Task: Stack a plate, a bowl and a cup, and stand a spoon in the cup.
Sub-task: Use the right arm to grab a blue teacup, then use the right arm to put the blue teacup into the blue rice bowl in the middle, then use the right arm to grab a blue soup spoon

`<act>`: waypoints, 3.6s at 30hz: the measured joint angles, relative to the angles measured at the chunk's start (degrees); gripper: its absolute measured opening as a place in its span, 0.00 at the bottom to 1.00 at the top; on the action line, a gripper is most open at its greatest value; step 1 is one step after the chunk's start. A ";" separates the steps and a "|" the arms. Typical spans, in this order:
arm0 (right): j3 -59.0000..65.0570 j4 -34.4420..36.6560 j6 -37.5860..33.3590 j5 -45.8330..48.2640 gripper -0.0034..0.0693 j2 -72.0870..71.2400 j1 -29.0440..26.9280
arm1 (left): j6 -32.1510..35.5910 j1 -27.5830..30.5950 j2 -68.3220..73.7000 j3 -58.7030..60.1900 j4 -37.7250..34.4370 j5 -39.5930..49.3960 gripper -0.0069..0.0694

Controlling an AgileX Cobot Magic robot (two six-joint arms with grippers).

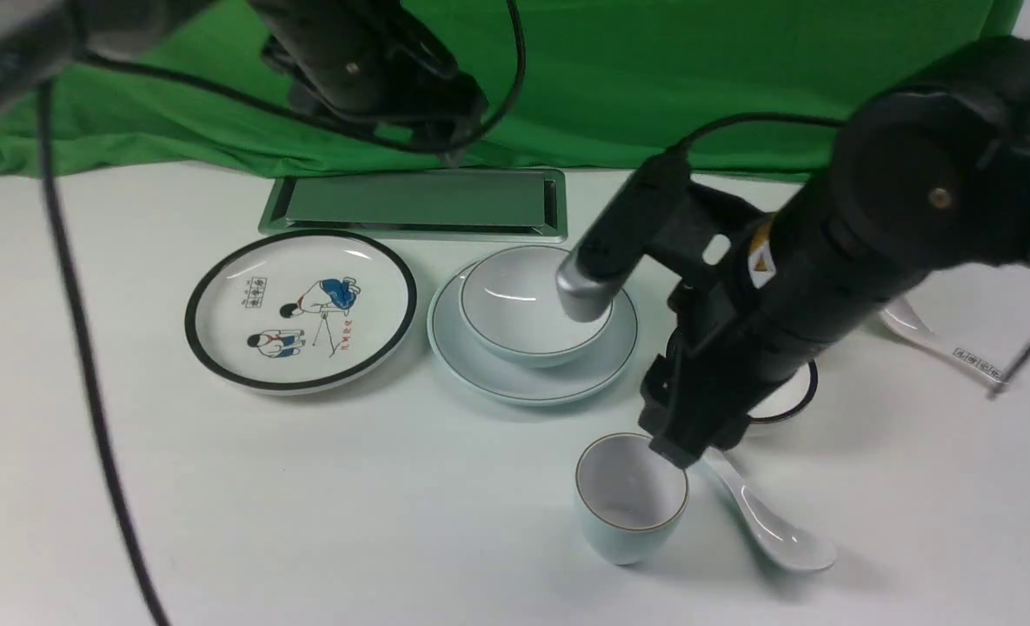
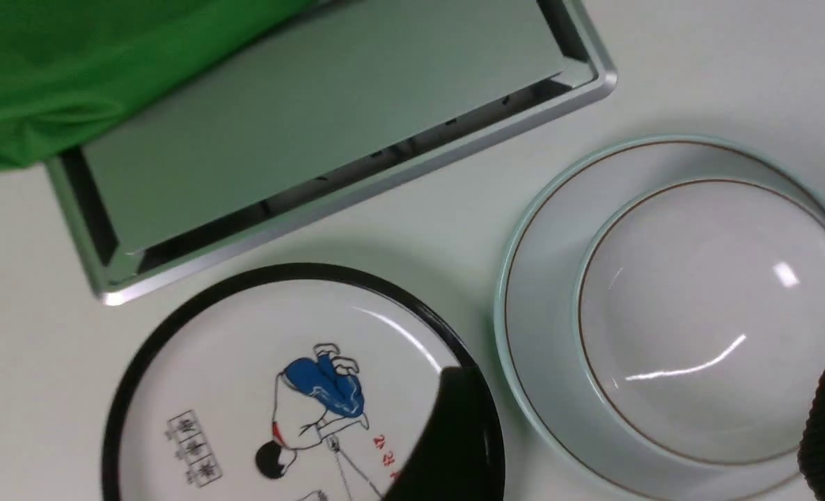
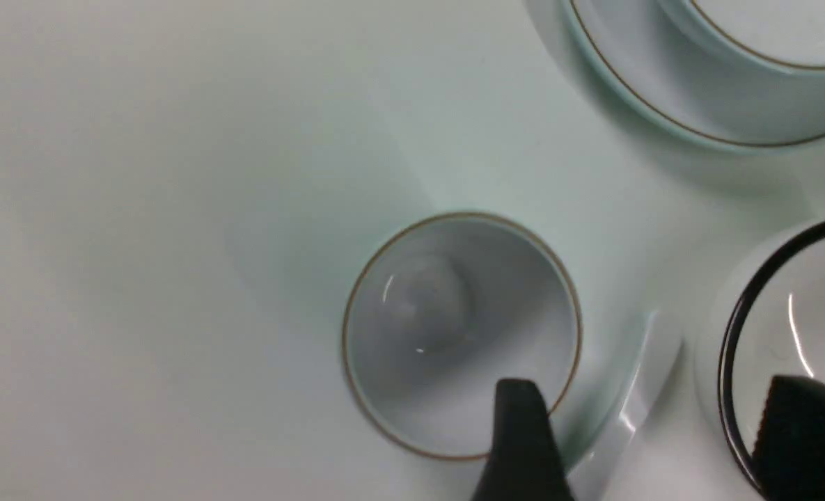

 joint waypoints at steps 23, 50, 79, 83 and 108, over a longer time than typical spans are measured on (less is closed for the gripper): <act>-5.75 -0.44 -7.45 0.72 0.43 16.64 0.06 | 1.11 0.00 -36.80 48.91 -8.79 -15.53 0.85; -42.38 0.24 14.71 2.81 0.15 34.62 -7.99 | 1.37 0.00 -40.78 52.21 -9.48 -19.60 0.85; -46.26 0.28 10.78 16.12 0.75 24.76 -9.27 | 1.37 0.00 -40.78 52.21 -9.44 -19.55 0.85; -37.45 0.28 10.01 16.38 0.75 15.65 -8.70 | 1.37 0.00 -40.78 52.21 -9.38 -19.55 0.85; 6.38 0.35 10.39 -3.60 0.75 12.36 -8.28 | 1.37 0.00 -40.78 52.21 -9.24 -19.76 0.85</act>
